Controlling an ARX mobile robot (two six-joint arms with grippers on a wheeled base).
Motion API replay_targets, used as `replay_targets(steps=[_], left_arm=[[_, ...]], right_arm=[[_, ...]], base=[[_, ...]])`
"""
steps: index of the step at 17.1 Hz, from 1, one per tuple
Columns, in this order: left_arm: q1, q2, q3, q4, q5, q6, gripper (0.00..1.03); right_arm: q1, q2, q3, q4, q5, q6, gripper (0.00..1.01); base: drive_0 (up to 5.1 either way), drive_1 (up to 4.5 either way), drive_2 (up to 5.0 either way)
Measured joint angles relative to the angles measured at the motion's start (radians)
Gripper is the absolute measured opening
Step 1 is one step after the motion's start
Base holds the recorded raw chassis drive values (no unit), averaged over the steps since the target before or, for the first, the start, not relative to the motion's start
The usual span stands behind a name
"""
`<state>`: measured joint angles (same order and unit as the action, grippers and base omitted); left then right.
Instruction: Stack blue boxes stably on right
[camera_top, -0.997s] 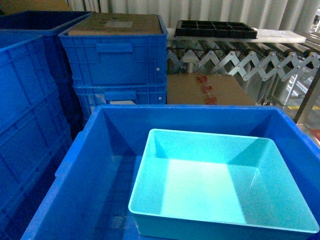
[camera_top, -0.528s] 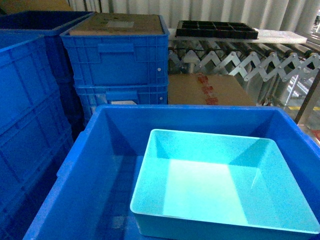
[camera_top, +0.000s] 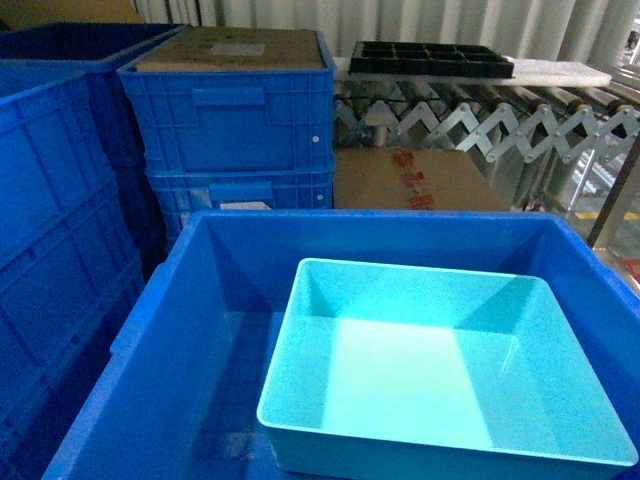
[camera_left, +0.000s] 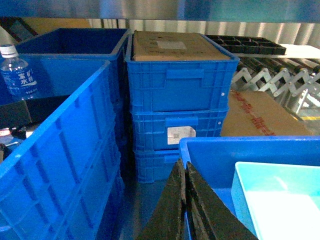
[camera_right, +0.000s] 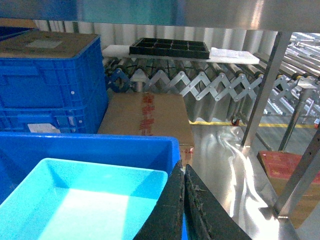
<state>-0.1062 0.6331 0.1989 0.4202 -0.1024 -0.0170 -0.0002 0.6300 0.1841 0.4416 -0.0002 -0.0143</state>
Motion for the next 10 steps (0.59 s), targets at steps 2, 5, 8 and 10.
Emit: replay_targets(steps=[2,5,8,10], left_arm=[[0.012,-0.028,-0.021,0.000,0.008,0.000,0.02],[0.050,-0.054,-0.036,-0.006,0.061,0.000,0.02],[0.098,-0.077,-0.053,-0.010,0.089,0.000,0.02],[0.109,-0.125,-0.086,-0.031,0.098,0.000,0.02]], right_arm=[[0.000,-0.025,-0.019,-0.003,0.000,0.000,0.02],[0.000,-0.046,-0.034,-0.007,0.000,0.000,0.02],[0.000,-0.068,-0.050,-0.016,-0.001,0.000,0.02],[0.000,-0.116,-0.080,-0.037,0.000,0.000,0.02]], base=[[0.0,0.00,0.0],[0.0,0.00,0.0],[0.0,0.00,0.0],[0.0,0.00,0.0]])
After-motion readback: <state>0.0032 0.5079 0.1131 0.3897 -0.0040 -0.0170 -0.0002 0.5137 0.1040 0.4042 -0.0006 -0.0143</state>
